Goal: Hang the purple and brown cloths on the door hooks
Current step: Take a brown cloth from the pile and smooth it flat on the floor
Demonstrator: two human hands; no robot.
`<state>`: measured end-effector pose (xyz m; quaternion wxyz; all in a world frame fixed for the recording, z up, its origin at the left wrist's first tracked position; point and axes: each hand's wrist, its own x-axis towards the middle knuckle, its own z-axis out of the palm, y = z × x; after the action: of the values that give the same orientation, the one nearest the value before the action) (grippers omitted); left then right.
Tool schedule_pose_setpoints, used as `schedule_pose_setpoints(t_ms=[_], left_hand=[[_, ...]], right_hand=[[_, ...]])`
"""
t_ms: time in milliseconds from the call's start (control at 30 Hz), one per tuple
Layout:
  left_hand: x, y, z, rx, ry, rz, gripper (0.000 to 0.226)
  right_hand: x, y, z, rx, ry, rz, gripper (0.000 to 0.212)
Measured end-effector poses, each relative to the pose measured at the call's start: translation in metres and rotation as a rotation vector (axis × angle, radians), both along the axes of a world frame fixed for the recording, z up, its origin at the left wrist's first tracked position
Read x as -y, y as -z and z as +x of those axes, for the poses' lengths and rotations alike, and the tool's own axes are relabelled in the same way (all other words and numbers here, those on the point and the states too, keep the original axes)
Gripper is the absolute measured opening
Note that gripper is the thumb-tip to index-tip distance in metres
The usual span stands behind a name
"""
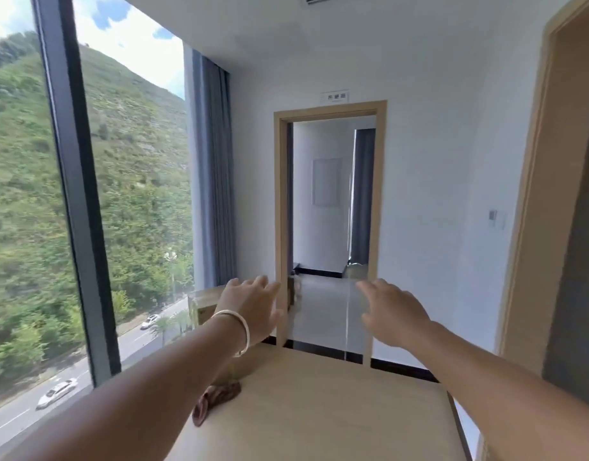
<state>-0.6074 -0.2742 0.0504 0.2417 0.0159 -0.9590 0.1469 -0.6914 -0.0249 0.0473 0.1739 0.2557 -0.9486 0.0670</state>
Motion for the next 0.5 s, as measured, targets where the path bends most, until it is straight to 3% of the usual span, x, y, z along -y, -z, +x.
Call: schedule_pose_setpoints(t_ms=[500], left_hand=[[-0.030,-0.005,-0.258,0.015,0.270,0.034,0.050]], right_hand=[[-0.033,-0.017,-0.168,0.032,0.283,0.041,0.059]])
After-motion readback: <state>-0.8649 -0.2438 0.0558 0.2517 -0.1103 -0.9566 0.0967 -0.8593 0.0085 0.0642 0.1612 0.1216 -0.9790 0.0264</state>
